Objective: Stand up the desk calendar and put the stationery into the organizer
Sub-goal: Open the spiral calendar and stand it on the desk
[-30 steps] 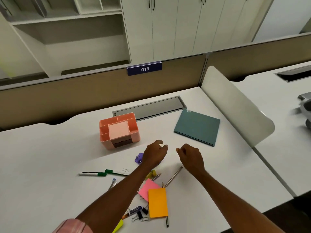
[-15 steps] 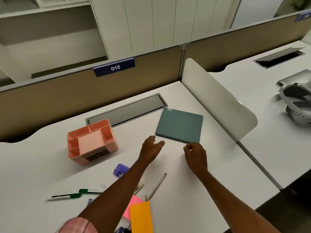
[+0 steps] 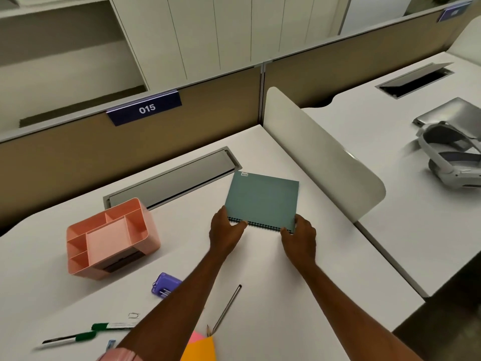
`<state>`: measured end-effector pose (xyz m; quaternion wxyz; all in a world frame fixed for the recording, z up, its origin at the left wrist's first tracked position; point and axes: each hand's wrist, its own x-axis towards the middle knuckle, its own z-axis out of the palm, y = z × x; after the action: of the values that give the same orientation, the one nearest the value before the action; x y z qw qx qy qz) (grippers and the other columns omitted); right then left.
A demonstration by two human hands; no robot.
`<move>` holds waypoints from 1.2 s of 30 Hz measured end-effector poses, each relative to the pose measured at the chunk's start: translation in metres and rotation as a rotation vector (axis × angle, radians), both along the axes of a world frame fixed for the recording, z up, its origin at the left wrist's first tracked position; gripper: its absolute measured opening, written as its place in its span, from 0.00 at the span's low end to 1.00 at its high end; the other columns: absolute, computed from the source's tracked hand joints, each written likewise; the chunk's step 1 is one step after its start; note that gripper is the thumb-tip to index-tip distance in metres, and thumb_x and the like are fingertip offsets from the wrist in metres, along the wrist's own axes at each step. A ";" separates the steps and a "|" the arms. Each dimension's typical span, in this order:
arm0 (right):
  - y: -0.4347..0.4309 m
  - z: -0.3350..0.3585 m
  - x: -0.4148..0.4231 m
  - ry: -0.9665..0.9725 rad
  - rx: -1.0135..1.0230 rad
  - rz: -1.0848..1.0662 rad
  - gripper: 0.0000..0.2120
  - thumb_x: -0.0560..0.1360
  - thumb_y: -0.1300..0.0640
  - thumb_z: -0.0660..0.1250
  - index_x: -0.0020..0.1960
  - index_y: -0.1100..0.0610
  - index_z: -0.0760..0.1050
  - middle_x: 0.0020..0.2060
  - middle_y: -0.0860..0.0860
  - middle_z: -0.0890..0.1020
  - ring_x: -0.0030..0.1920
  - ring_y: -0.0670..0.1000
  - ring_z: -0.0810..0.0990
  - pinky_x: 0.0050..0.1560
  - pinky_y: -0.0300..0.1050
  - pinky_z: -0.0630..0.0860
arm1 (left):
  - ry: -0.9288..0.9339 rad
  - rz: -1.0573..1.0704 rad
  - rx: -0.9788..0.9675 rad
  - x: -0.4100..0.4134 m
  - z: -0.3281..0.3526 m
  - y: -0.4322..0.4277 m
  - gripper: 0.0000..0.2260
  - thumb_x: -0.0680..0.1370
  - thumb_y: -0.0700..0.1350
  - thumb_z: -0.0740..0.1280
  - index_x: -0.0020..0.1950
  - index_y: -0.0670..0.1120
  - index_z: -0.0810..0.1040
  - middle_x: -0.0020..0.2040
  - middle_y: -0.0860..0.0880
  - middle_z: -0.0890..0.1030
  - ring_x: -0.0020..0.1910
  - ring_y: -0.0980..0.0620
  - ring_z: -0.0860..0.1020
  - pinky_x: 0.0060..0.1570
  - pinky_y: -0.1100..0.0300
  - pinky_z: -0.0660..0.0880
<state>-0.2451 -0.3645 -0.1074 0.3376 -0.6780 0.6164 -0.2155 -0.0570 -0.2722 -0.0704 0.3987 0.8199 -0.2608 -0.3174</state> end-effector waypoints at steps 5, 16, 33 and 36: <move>-0.010 0.004 -0.002 -0.057 -0.001 -0.070 0.20 0.72 0.53 0.73 0.64 0.51 0.77 0.57 0.50 0.83 0.56 0.55 0.81 0.57 0.53 0.77 | 0.118 0.054 -0.059 -0.003 0.019 -0.007 0.15 0.73 0.52 0.73 0.57 0.56 0.74 0.56 0.56 0.82 0.53 0.51 0.81 0.50 0.54 0.79; -0.020 0.029 -0.016 -0.385 0.016 -0.037 0.33 0.72 0.59 0.79 0.74 0.54 0.71 0.61 0.51 0.80 0.59 0.50 0.79 0.61 0.40 0.74 | 0.151 0.171 -0.173 0.002 0.040 -0.023 0.28 0.83 0.56 0.65 0.80 0.52 0.62 0.72 0.46 0.71 0.64 0.48 0.75 0.57 0.57 0.72; -0.044 0.074 0.002 -0.540 -0.267 -0.073 0.21 0.78 0.59 0.73 0.69 0.49 0.75 0.53 0.47 0.82 0.55 0.49 0.83 0.60 0.51 0.81 | 0.111 0.184 -0.379 0.015 0.091 -0.055 0.25 0.81 0.57 0.68 0.76 0.56 0.65 0.71 0.51 0.70 0.65 0.51 0.73 0.51 0.61 0.73; -0.048 0.080 0.009 -0.533 -0.310 -0.096 0.19 0.77 0.60 0.73 0.66 0.50 0.77 0.51 0.47 0.82 0.53 0.48 0.83 0.58 0.51 0.82 | 0.057 0.188 -0.406 0.016 0.094 -0.059 0.25 0.81 0.54 0.69 0.76 0.54 0.66 0.72 0.49 0.70 0.69 0.50 0.72 0.60 0.57 0.72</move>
<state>-0.2364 -0.4124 -0.0273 0.3692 -0.6112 0.4972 -0.4930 -0.0412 -0.3312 0.0231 0.5906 0.7343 -0.2301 -0.2431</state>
